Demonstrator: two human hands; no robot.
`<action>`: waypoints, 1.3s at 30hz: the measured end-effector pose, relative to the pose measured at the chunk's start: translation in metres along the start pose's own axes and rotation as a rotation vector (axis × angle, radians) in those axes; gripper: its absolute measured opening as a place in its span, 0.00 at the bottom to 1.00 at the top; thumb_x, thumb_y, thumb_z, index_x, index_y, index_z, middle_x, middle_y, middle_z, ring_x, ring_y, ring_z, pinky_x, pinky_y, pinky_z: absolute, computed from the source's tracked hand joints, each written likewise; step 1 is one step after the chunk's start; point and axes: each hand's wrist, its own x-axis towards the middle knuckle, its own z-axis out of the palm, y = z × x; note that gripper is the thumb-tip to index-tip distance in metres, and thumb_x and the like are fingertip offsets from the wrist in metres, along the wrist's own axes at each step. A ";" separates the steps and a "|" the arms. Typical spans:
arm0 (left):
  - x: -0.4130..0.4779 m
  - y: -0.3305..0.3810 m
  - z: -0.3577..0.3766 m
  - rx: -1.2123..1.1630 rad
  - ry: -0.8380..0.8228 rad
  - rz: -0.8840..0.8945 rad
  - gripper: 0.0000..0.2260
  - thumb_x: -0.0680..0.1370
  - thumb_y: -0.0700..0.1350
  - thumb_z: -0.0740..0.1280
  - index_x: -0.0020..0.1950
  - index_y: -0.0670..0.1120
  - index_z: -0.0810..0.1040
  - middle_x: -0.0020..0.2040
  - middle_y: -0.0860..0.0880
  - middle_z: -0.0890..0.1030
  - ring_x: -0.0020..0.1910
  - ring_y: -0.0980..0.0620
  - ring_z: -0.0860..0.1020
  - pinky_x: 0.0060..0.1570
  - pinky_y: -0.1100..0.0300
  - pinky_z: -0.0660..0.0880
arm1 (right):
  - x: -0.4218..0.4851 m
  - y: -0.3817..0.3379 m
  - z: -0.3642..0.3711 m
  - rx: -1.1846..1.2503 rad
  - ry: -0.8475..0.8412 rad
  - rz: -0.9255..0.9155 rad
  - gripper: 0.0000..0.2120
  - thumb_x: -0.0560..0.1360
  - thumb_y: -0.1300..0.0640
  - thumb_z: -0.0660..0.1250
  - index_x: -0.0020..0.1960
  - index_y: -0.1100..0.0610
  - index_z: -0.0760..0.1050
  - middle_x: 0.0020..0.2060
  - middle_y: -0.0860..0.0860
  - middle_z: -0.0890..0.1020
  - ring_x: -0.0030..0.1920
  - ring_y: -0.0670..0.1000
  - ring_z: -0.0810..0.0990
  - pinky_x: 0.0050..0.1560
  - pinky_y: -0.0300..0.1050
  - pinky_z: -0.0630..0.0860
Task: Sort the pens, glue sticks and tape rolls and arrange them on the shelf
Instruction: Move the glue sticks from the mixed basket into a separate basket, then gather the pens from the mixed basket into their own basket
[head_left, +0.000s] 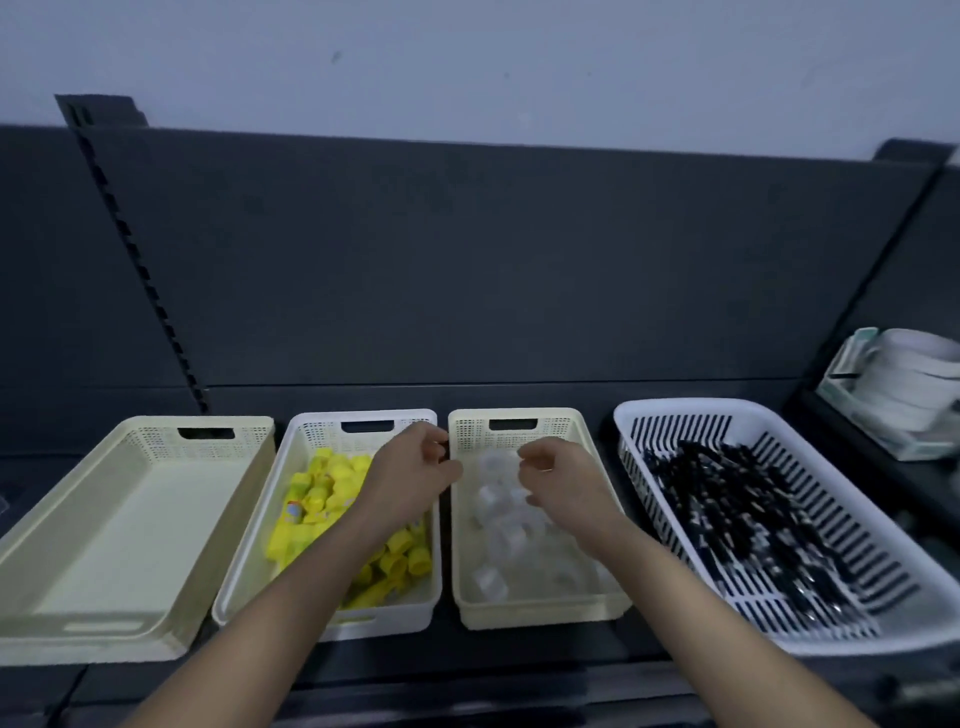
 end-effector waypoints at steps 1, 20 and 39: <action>0.000 0.006 0.010 -0.011 -0.021 0.008 0.13 0.72 0.43 0.71 0.55 0.49 0.76 0.48 0.52 0.79 0.48 0.53 0.78 0.45 0.62 0.73 | 0.000 0.007 -0.011 -0.013 0.011 0.000 0.15 0.74 0.63 0.62 0.59 0.57 0.77 0.51 0.49 0.80 0.52 0.51 0.79 0.56 0.52 0.79; -0.007 0.129 0.234 0.005 -0.368 -0.003 0.23 0.76 0.49 0.68 0.70 0.49 0.67 0.50 0.57 0.74 0.44 0.62 0.75 0.38 0.68 0.71 | 0.045 0.176 -0.229 -0.535 0.036 0.156 0.16 0.78 0.58 0.63 0.64 0.63 0.70 0.56 0.59 0.79 0.52 0.56 0.79 0.49 0.48 0.77; 0.014 0.147 0.318 0.411 -0.393 -0.312 0.26 0.76 0.48 0.66 0.69 0.41 0.59 0.64 0.38 0.70 0.63 0.39 0.72 0.60 0.46 0.74 | 0.075 0.194 -0.229 -0.514 -0.086 0.234 0.36 0.77 0.40 0.60 0.74 0.63 0.54 0.67 0.61 0.70 0.65 0.58 0.72 0.63 0.51 0.72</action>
